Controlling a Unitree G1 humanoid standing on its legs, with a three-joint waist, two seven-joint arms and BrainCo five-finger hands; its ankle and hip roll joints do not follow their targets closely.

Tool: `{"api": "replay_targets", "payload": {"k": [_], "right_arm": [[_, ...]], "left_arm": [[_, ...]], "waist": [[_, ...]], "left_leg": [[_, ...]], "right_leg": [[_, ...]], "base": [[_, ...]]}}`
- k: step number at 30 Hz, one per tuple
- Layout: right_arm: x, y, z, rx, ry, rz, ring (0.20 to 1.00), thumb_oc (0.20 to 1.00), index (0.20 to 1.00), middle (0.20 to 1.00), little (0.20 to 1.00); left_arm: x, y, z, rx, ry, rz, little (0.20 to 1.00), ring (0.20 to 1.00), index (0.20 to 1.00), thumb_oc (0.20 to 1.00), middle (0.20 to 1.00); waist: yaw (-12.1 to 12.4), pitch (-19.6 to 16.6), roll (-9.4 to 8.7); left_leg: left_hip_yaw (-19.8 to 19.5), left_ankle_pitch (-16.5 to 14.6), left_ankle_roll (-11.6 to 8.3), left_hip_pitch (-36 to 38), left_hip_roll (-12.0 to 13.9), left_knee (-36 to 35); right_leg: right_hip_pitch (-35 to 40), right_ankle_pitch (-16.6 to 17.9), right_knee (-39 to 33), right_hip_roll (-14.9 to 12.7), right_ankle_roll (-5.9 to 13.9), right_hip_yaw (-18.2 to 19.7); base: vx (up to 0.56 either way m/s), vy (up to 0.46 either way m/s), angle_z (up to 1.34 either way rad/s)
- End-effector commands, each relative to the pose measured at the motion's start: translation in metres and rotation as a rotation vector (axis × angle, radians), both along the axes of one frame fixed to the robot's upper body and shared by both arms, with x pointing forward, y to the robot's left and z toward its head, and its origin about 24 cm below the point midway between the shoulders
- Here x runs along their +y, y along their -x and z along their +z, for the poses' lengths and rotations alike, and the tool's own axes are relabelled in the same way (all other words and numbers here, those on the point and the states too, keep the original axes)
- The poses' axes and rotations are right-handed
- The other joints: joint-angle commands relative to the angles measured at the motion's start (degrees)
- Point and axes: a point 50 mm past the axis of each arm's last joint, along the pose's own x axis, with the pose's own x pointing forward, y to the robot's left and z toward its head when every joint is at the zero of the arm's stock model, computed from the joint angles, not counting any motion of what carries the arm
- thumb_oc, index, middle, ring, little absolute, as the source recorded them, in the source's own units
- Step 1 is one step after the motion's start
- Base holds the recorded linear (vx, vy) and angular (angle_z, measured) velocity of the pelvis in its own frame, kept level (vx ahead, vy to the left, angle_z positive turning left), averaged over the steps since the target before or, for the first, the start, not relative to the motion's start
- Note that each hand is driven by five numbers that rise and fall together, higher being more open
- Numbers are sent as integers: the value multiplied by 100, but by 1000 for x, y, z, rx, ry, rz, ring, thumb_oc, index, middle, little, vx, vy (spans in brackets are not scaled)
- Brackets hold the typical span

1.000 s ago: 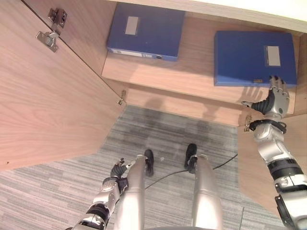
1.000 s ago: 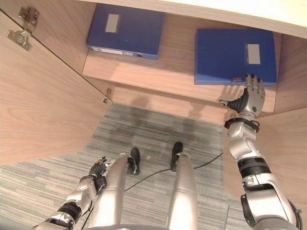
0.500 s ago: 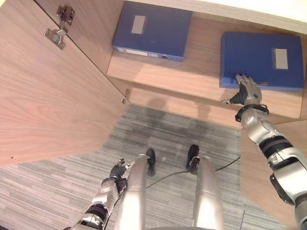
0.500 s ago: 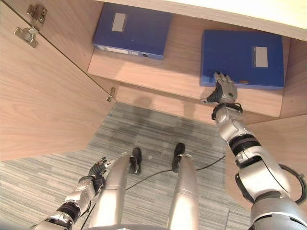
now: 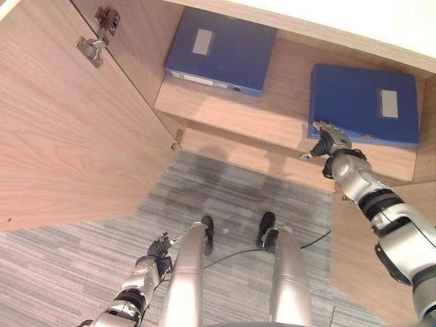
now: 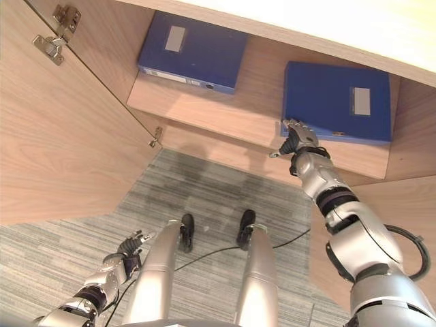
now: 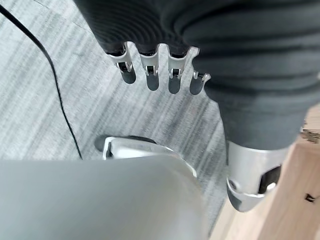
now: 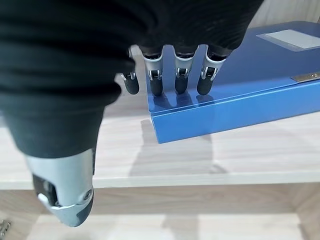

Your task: Put the empty folder in the office cabinet

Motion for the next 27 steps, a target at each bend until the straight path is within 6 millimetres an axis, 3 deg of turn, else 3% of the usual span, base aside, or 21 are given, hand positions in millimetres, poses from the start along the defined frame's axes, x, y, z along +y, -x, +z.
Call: {"api": "replay_targets", "payload": {"k": [1,7,11,16,18,27], "right_arm": [[2,-4,-2,102,-77,12,1000,1000,1000,1000,1000],[-5,-7,0,169,-104,-30,1000,1000,1000,1000,1000],[-16,-12,28,41,-191,-109,1000,1000,1000,1000,1000],[-26,-14,49,-84,-425,-222,1000,1000,1000,1000,1000],[-24,-17,68,-136,-382,-225,1000,1000,1000,1000,1000],[-35,-15,88,-189,-244,-263,1000,1000,1000,1000,1000]], "left_arm": [[-2,7,-6,39,-5,-30,1000,1000,1000,1000,1000],[-1,7,-7,54,-11,-63,1000,1000,1000,1000,1000],[-2,7,-7,55,-15,-69,1000,1000,1000,1000,1000],[0,4,-6,54,-36,-72,1000,1000,1000,1000,1000],[0,4,-5,46,-46,-79,1000,1000,1000,1000,1000],[5,12,-9,73,-64,-63,1000,1000,1000,1000,1000]], "waist": [[229,171,187],[379,157,181],[492,204,251],[624,281,344],[669,321,384],[646,378,455]], "left_leg": [[-473,207,-249,-284,108,-352],[-487,242,-249,-298,83,-385],[-467,273,-243,-310,71,-408],[-456,272,-223,-330,41,-365],[-432,283,-214,-319,13,-381],[-389,344,-227,-306,-38,-488]], "right_leg": [[15,425,-544,-185,293,141],[19,427,-563,-234,298,96],[0,470,-586,-245,309,101],[-5,480,-576,-258,310,109],[-10,487,-561,-268,304,118],[-21,539,-592,-269,281,159]], "base": [[0,0,0],[-1,-7,2],[-2,4,1],[-2,2,2],[-10,9,6],[-2,2,1]]}}
